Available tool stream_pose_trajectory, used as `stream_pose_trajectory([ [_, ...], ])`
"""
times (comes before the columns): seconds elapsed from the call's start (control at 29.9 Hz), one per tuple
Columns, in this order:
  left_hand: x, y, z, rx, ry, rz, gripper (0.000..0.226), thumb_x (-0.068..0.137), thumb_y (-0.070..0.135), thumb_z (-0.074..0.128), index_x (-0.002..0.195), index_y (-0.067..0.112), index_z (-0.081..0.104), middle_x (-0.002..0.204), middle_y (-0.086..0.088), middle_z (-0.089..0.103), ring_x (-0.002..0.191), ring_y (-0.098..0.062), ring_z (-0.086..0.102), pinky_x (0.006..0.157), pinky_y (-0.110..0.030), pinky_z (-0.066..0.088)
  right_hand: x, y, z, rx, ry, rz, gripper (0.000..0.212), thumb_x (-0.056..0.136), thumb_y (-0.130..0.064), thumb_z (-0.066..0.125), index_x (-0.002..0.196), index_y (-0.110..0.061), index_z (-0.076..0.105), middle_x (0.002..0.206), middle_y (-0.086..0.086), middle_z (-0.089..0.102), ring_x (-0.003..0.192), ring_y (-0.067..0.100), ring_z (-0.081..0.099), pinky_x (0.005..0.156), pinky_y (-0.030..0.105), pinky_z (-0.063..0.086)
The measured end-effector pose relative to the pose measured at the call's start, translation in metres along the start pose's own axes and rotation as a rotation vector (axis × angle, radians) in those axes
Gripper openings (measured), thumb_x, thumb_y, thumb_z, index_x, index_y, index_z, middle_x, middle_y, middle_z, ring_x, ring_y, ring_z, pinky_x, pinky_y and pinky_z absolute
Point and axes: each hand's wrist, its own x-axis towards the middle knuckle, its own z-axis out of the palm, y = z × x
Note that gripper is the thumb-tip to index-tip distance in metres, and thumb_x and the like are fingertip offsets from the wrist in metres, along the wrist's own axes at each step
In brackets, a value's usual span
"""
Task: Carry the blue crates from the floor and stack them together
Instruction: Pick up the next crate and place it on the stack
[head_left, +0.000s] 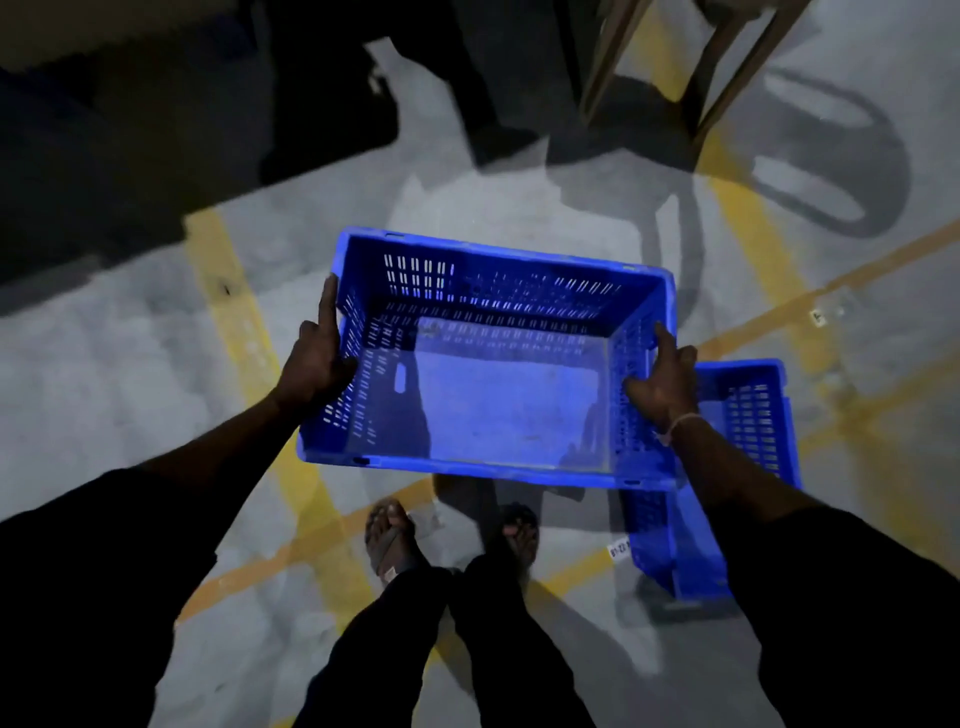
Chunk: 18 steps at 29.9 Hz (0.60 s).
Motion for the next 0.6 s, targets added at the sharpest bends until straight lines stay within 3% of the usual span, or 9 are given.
stream_pose_trajectory([
  [0.1,-0.026,0.009,-0.041,0.009,0.037,0.023,0.109,0.085,0.038,0.069,0.15,0.056,-0.017,0.104,-0.023,0.055,0.071,-0.035,0.064,0.069,-0.048,0.056,-0.03,-0.026,-0.025,-0.009,0.017,-0.094,0.086,0.084,-0.011,0.068,0.158,-0.023,0.026,0.14,0.023,0.032,0.103,0.049,0.056,0.082,0.044,0.046],
  [0.2,-0.053,0.013,-0.079,0.022,0.078,0.015,0.111,0.087,0.026,0.069,0.15,0.056,-0.016,0.099,-0.026,0.055,0.07,-0.037,0.063,0.068,-0.052,0.056,-0.057,-0.057,-0.053,-0.035,0.033,-0.178,0.083,0.085,-0.011,0.065,0.157,-0.025,0.027,0.145,0.02,0.032,0.101,0.047,0.058,0.081,0.045,0.049],
  [0.33,-0.101,0.018,-0.121,0.019,0.132,-0.018,0.113,0.086,0.017,0.069,0.149,0.057,-0.016,0.1,-0.027,0.057,0.071,-0.036,0.063,0.065,-0.047,0.054,-0.095,-0.096,-0.084,-0.046,0.041,-0.247,0.079,0.087,-0.01,0.062,0.157,-0.026,0.028,0.141,0.016,0.034,0.096,0.045,0.059,0.077,0.046,0.052],
  [0.47,-0.156,0.02,-0.153,-0.009,0.184,-0.068,0.119,0.083,0.008,0.068,0.147,0.061,-0.017,0.098,-0.023,0.061,0.072,-0.037,0.068,0.068,-0.056,0.059,-0.129,-0.122,-0.107,-0.038,0.028,-0.322,0.078,0.086,-0.009,0.062,0.155,-0.028,0.03,0.135,0.015,0.037,0.096,0.042,0.059,0.077,0.041,0.049],
  [0.6,-0.217,0.023,-0.171,-0.008,0.252,-0.119,0.117,0.084,0.006,0.068,0.148,0.056,-0.016,0.099,-0.025,0.062,0.072,-0.035,0.068,0.064,-0.05,0.059,-0.16,-0.143,-0.126,-0.057,0.013,-0.404,0.078,0.084,-0.01,0.061,0.154,-0.028,0.031,0.133,0.015,0.037,0.099,0.042,0.059,0.083,0.044,0.051],
])
